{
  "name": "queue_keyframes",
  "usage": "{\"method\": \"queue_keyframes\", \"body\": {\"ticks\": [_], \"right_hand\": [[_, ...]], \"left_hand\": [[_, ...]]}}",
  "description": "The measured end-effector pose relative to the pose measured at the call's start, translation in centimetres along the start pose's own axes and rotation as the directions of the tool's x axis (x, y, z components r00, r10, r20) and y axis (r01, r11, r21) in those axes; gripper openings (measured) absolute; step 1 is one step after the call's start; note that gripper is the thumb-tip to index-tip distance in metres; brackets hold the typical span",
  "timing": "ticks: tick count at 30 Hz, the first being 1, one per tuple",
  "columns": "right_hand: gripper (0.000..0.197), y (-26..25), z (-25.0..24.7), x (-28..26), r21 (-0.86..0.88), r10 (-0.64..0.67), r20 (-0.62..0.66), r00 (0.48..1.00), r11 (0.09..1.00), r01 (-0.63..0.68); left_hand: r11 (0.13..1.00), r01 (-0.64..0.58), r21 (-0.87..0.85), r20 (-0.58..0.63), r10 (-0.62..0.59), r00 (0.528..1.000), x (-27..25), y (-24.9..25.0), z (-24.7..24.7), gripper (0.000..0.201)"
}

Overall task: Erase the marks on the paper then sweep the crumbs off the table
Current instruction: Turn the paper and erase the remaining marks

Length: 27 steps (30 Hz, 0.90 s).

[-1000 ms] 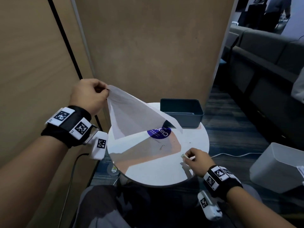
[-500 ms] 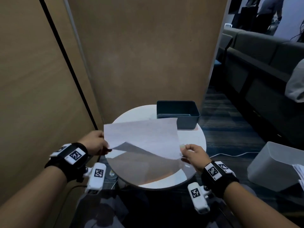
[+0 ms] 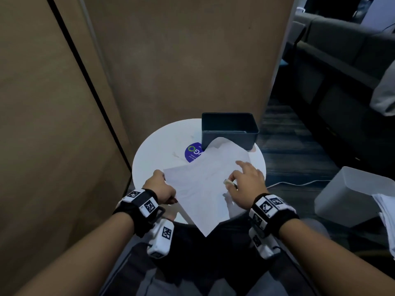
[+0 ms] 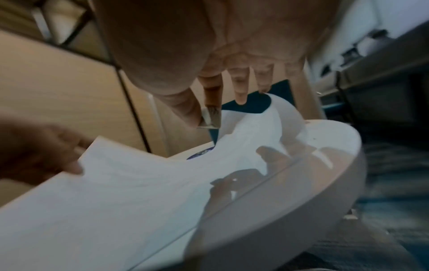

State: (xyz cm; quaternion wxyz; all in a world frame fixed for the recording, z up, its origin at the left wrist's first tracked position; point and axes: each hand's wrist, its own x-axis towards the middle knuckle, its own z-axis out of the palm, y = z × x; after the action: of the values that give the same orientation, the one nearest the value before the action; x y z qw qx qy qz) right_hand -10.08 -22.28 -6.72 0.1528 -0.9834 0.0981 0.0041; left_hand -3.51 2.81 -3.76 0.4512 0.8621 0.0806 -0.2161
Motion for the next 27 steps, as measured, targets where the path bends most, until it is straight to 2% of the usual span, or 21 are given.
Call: {"method": "queue_keyframes", "body": {"ticks": [2,5,7,9,11,13,14,16,18,21,23,25,27], "right_hand": [[0.028,-0.7,0.6,-0.4,-0.061,-0.002,0.033,0.999,0.998,0.004],[0.031,-1.1,1.7,-0.8,-0.043,0.068,0.217,0.974,0.997,-0.060],[0.031,-0.9,2.3,-1.0,-0.058,0.036,0.258,0.966,0.998,-0.022],[0.029,-0.7,2.5,-1.2,-0.060,-0.030,0.255,0.966,0.997,0.047],[0.024,-0.7,2.6,-1.1,-0.017,-0.075,0.274,0.959,0.996,0.083],[0.015,-0.8,2.5,-0.7,0.067,-0.119,0.279,0.953,0.992,0.104],[0.013,-0.8,2.5,-0.4,0.113,-0.139,0.273,0.952,0.987,0.112],[0.012,-1.0,2.5,0.2,0.209,-0.169,0.259,0.951,0.971,0.115],[0.012,-1.3,2.3,0.8,0.271,-0.163,0.237,0.958,0.958,0.096],[0.014,-1.6,1.6,2.0,0.283,-0.159,0.180,0.971,0.954,0.104],[0.014,-1.6,1.1,2.9,0.253,-0.182,0.136,0.974,0.957,0.143],[0.013,-1.5,0.9,3.5,0.239,-0.170,0.093,0.981,0.960,0.144],[0.016,-1.3,0.8,4.0,0.226,-0.155,0.079,0.985,0.965,0.134]], "left_hand": [[1.000,0.003,0.010,0.017,-0.003,1.000,-0.6,0.0,0.9,0.043],[0.997,-0.006,0.079,0.061,0.001,0.998,-1.4,-0.9,1.8,0.047],[0.976,-0.064,0.208,0.072,0.050,0.996,-1.6,-1.6,1.9,0.050],[0.911,-0.154,0.383,0.019,0.159,0.987,-1.2,-1.9,1.3,0.055],[0.827,-0.275,0.490,0.001,0.315,0.949,-0.4,-2.0,0.5,0.056],[0.683,-0.408,0.606,0.094,0.448,0.889,0.8,-2.0,0.0,0.052],[0.595,-0.455,0.662,0.190,0.455,0.870,1.4,-2.0,0.0,0.052],[0.451,-0.509,0.734,0.368,0.366,0.855,2.4,-1.8,0.4,0.067],[0.357,-0.520,0.776,0.453,0.257,0.853,2.7,-1.5,1.4,0.089],[0.292,-0.499,0.816,0.465,0.182,0.866,3.0,-1.1,2.4,0.096],[0.265,-0.476,0.838,0.442,0.180,0.879,3.0,-0.7,2.5,0.089],[0.214,-0.466,0.858,0.427,0.206,0.881,2.8,-0.4,2.4,0.078],[0.199,-0.456,0.867,0.417,0.210,0.884,2.6,-0.3,2.5,0.073]]}}
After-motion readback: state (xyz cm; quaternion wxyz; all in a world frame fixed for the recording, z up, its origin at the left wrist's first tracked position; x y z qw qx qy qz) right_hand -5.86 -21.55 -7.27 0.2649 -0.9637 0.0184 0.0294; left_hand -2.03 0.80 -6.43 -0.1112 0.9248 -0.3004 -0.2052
